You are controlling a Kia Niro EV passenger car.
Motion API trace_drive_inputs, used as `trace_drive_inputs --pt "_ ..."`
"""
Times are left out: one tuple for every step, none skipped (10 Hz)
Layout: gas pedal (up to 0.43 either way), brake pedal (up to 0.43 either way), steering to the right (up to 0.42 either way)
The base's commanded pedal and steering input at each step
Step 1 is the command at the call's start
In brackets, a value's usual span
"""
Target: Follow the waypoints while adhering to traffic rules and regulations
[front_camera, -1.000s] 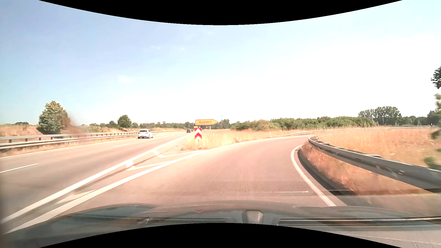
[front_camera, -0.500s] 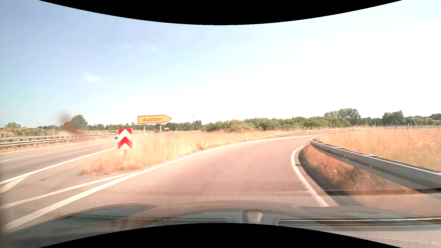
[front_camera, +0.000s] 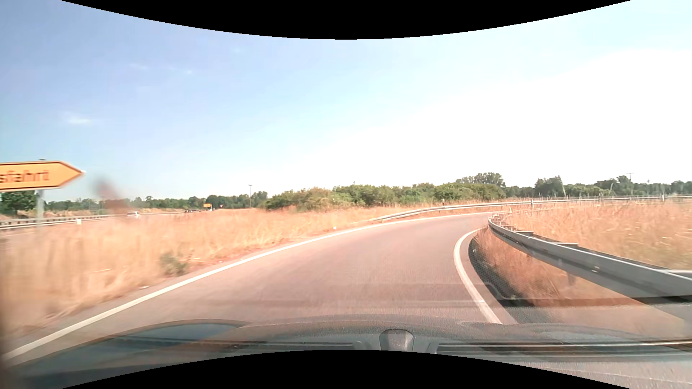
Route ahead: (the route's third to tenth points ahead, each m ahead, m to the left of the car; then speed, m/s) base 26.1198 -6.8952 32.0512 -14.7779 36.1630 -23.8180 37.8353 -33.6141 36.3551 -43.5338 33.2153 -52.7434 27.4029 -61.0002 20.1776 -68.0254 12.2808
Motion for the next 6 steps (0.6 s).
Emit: trace_drive_inputs --pt "0.0 0.0 0.115" --pt "0.0 0.0 0.114" --pt "0.0 0.0 0.114" --pt "0.0 0.0 0.114" --pt "0.0 0.0 0.117" --pt "0.0 0.0 0.12"
